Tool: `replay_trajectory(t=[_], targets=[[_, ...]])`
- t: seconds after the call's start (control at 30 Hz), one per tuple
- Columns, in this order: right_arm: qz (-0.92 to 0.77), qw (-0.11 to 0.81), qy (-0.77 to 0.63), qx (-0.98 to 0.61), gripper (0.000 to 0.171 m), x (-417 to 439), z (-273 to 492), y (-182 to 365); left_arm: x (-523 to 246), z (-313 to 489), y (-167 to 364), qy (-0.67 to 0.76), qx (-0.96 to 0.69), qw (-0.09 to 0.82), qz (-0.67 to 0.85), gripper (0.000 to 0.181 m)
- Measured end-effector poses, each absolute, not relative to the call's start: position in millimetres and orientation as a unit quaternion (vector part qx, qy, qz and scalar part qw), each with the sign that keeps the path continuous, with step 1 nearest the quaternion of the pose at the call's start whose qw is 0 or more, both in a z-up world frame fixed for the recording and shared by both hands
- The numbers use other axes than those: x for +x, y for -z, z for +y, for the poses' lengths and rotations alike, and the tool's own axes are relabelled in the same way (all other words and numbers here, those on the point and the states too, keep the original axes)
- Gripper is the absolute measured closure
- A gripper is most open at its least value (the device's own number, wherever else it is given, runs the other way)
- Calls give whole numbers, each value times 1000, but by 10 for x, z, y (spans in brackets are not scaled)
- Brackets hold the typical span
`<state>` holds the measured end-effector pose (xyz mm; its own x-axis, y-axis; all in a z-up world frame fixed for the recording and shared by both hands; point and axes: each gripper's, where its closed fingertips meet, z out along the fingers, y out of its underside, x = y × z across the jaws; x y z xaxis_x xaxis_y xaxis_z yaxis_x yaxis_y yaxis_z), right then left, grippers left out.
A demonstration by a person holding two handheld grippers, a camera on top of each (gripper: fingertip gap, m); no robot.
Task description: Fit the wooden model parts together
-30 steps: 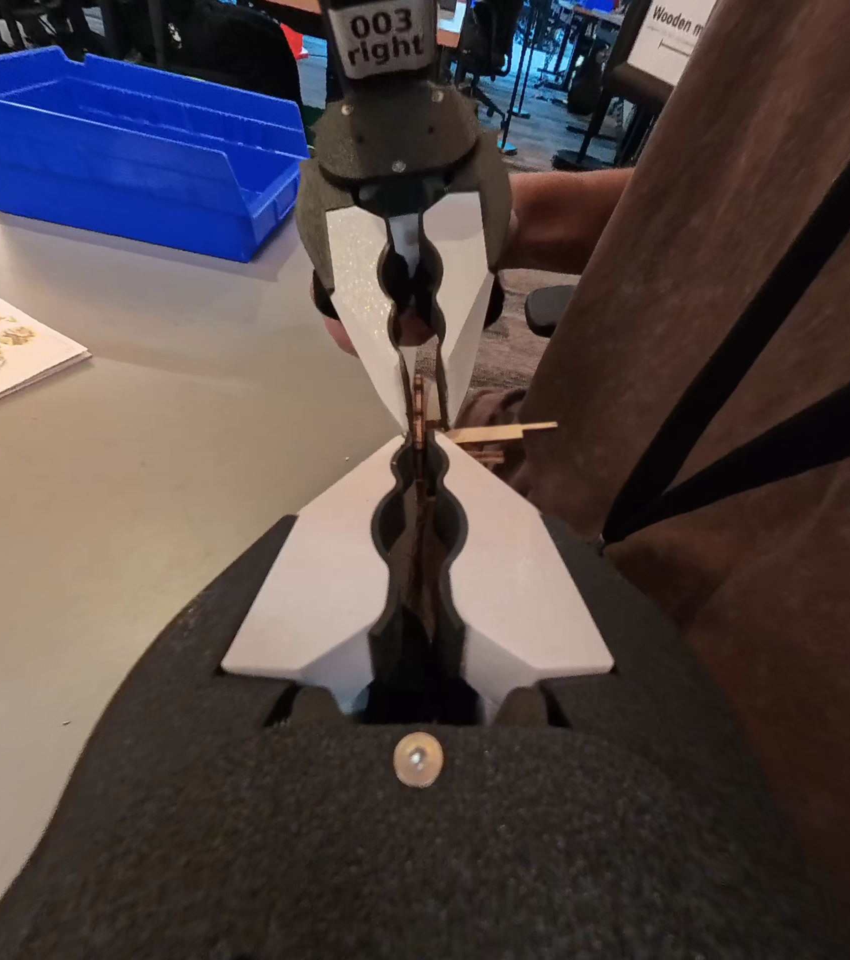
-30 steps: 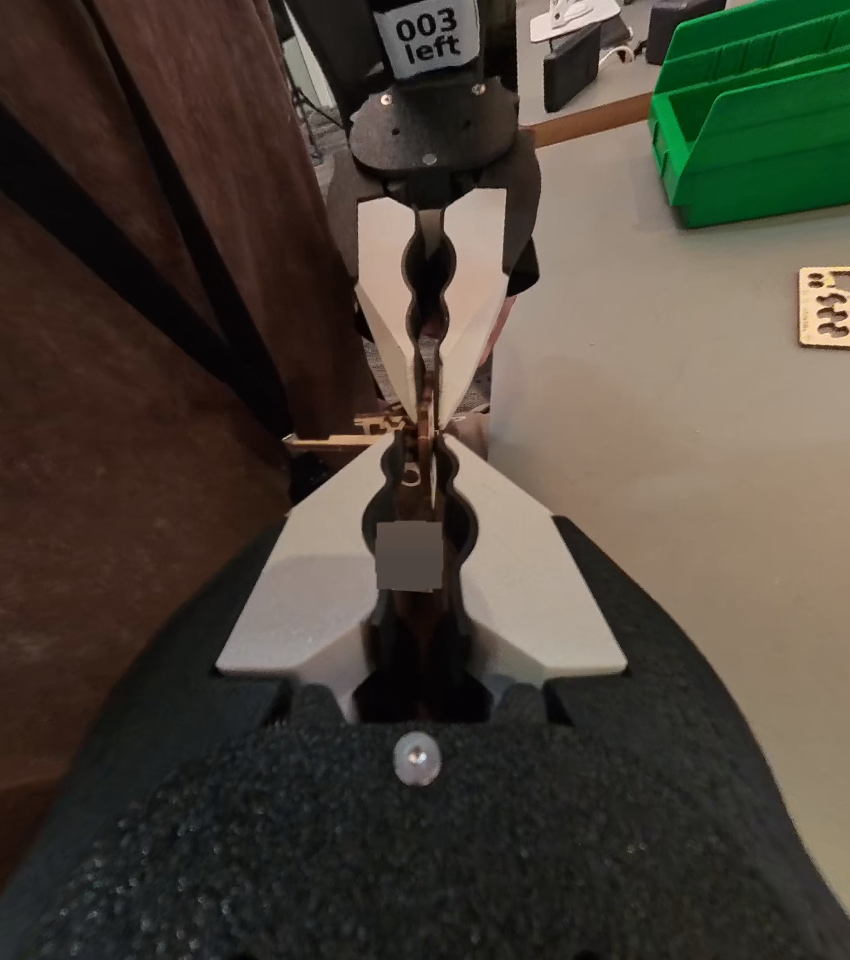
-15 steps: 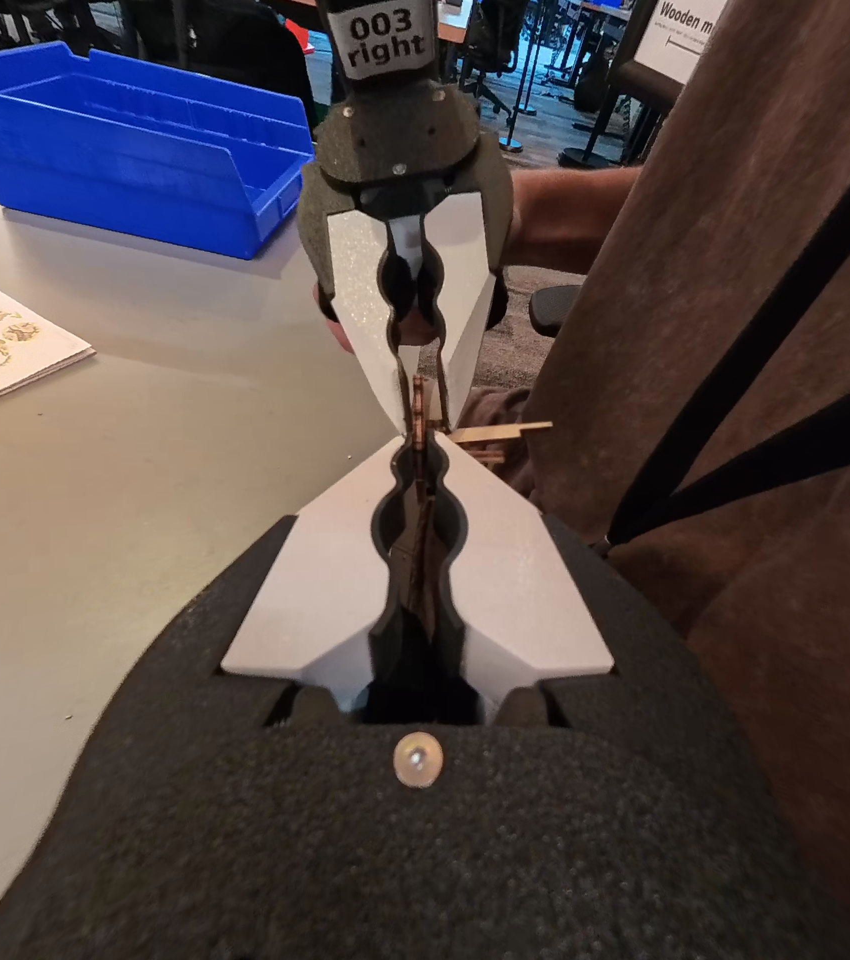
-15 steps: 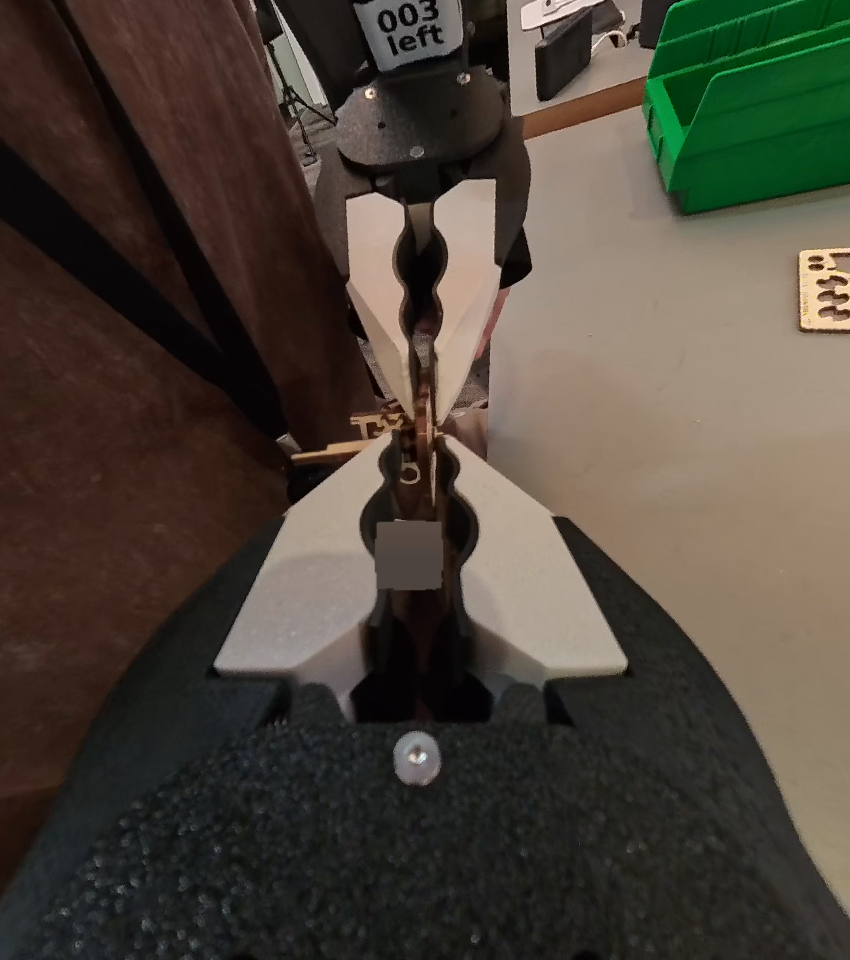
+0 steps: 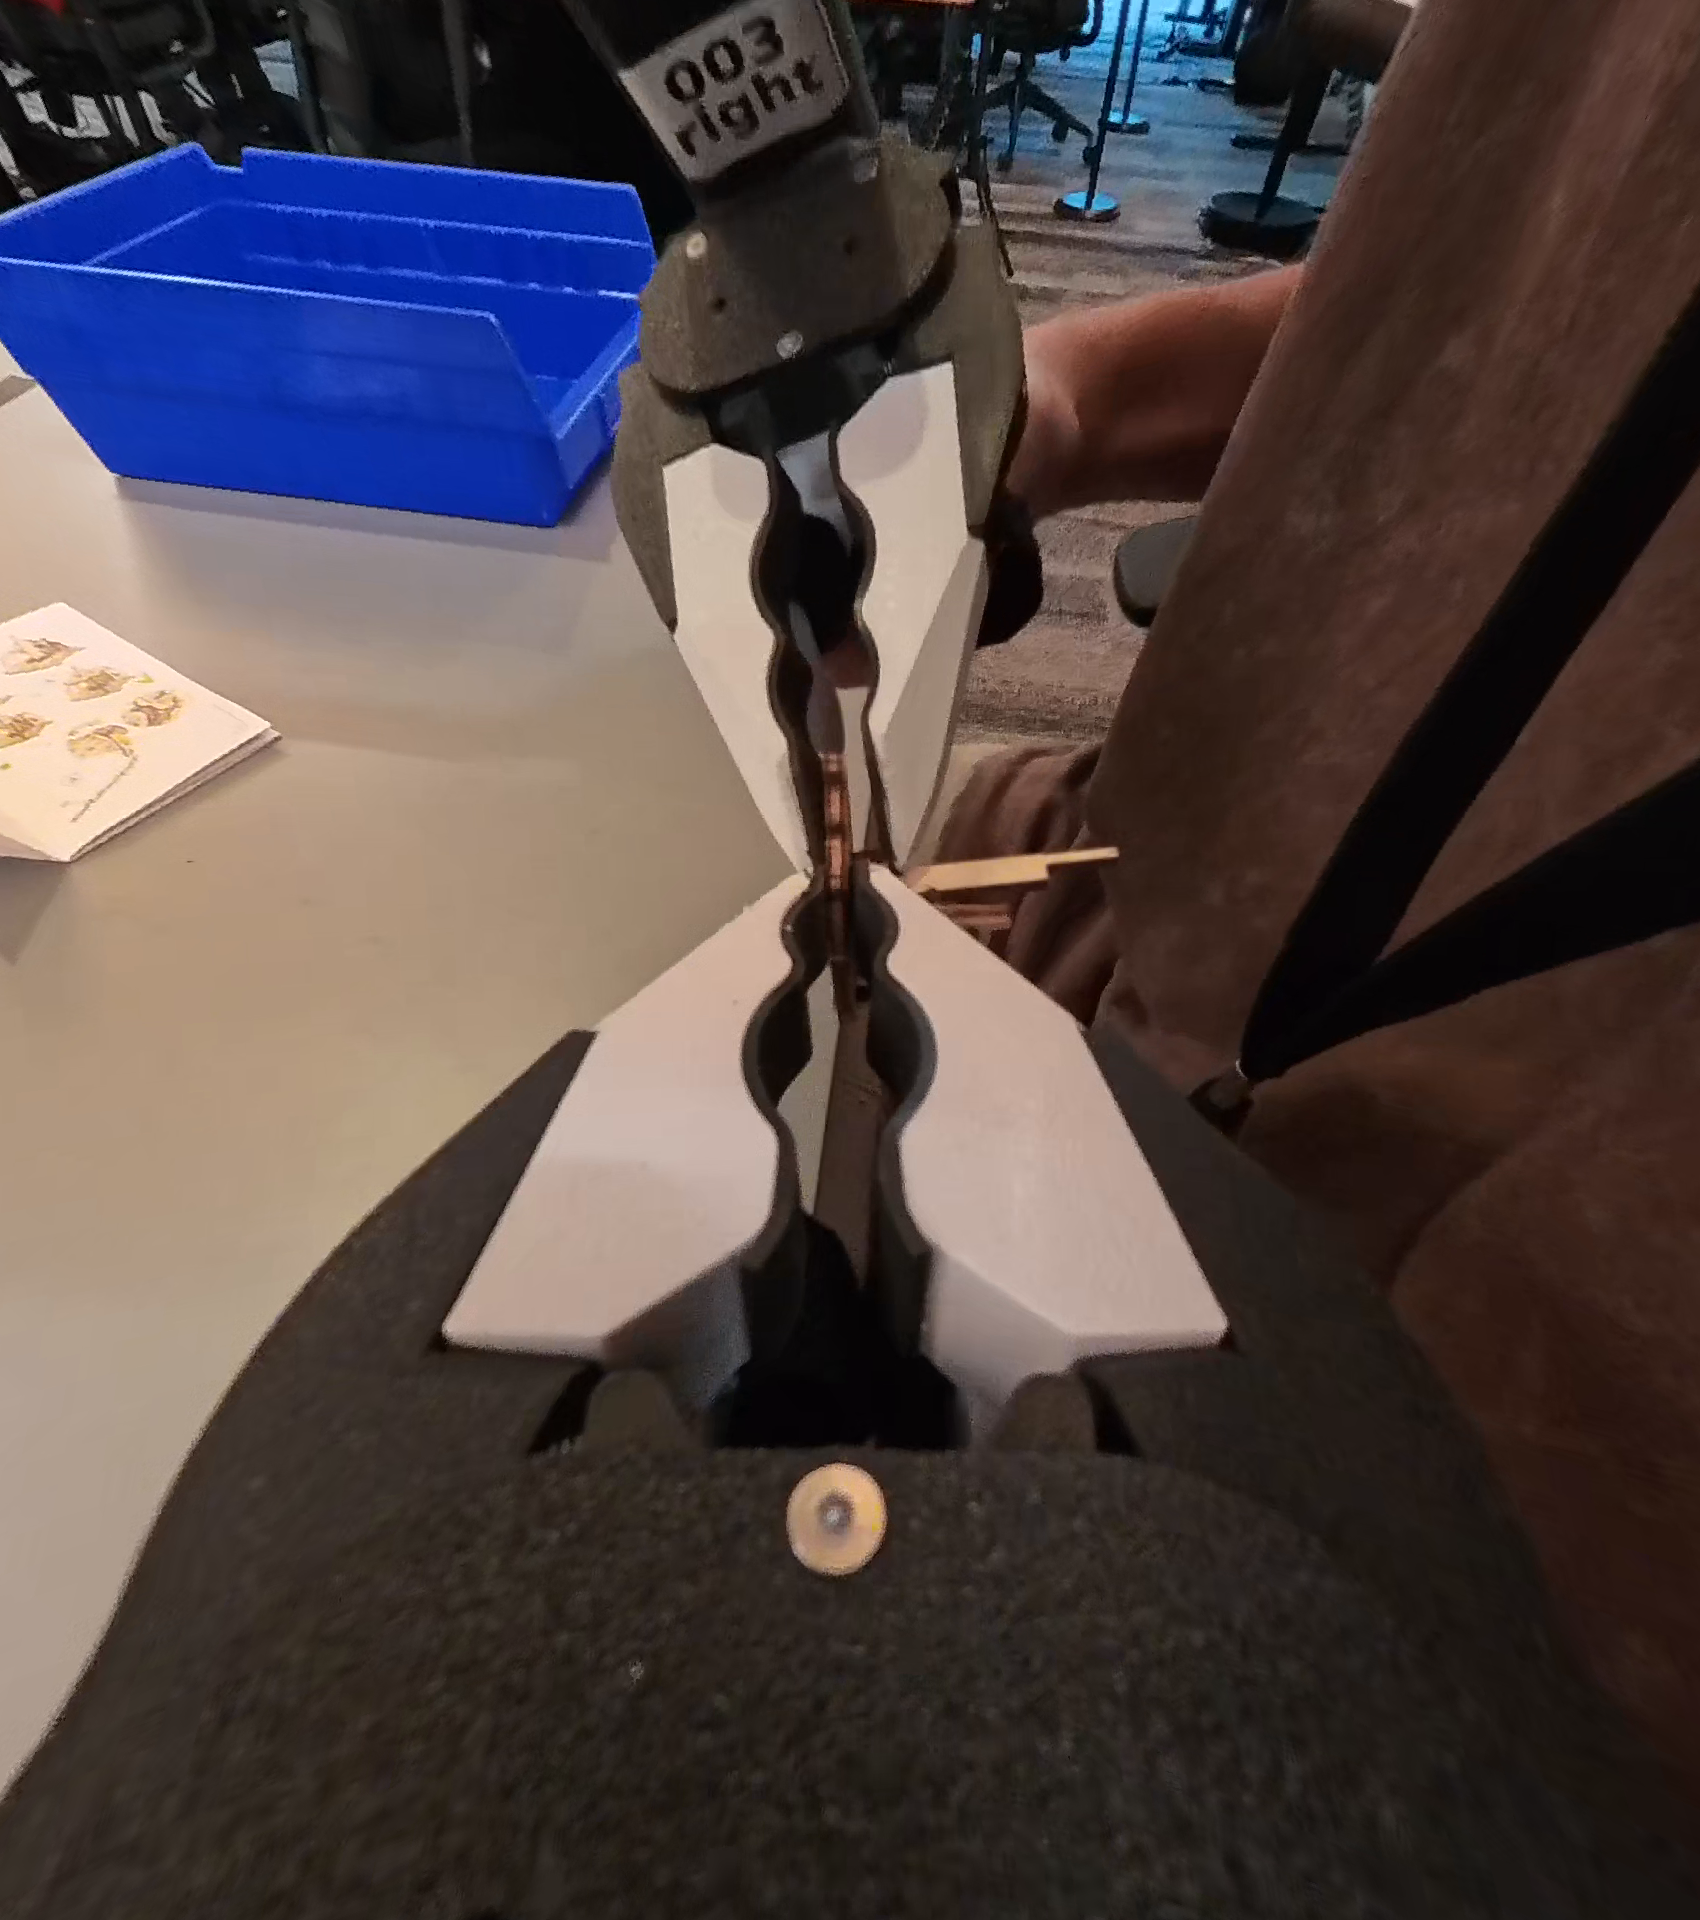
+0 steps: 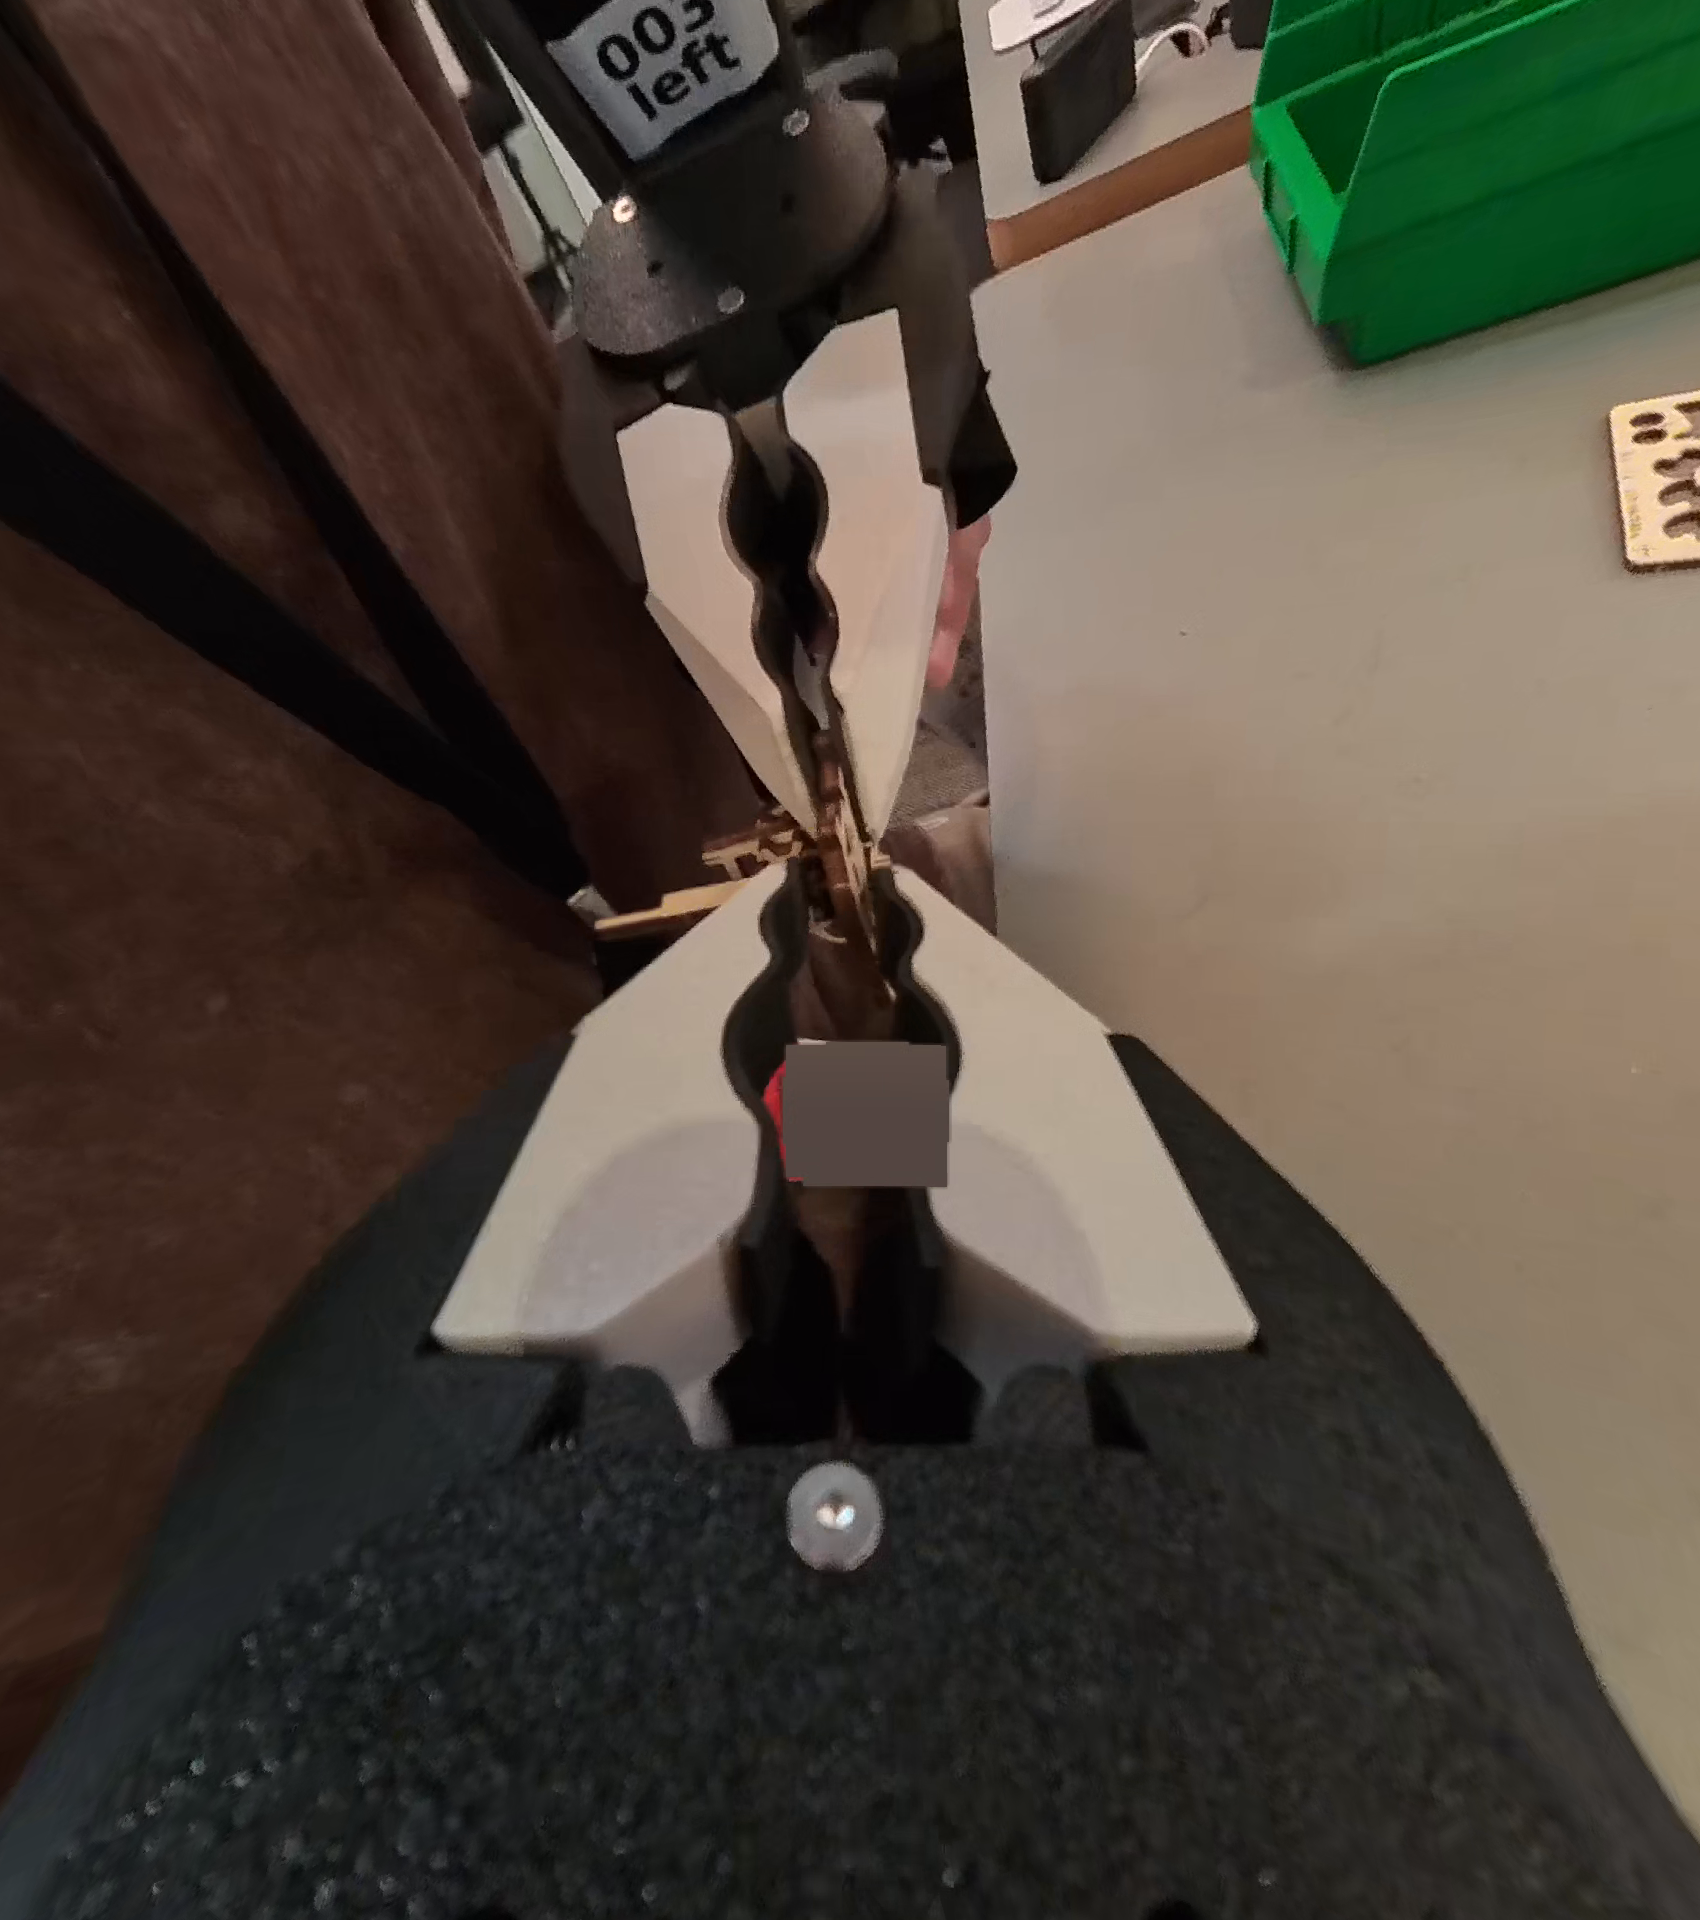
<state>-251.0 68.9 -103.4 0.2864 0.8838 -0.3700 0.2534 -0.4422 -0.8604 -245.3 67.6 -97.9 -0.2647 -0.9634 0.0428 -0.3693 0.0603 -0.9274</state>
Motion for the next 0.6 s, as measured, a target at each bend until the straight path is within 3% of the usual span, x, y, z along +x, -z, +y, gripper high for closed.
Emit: replay_trajectory(t=[0.2, 0.33, 0.6], targets=[[-373, 362, -503, -691, 159, -2471, 634, 862, -2416, 633, 794, 531, -501, 320, 604, 178], [-353, 383, -518, -678, 160, -2407, 665, 820, -2488, 710, 647, 594, -498, 295, 558, 161], [-327, 449, -600, -576, 160, -2422, 599, 388, -2599, 632, 506, 662, -461, 242, 539, 162]])
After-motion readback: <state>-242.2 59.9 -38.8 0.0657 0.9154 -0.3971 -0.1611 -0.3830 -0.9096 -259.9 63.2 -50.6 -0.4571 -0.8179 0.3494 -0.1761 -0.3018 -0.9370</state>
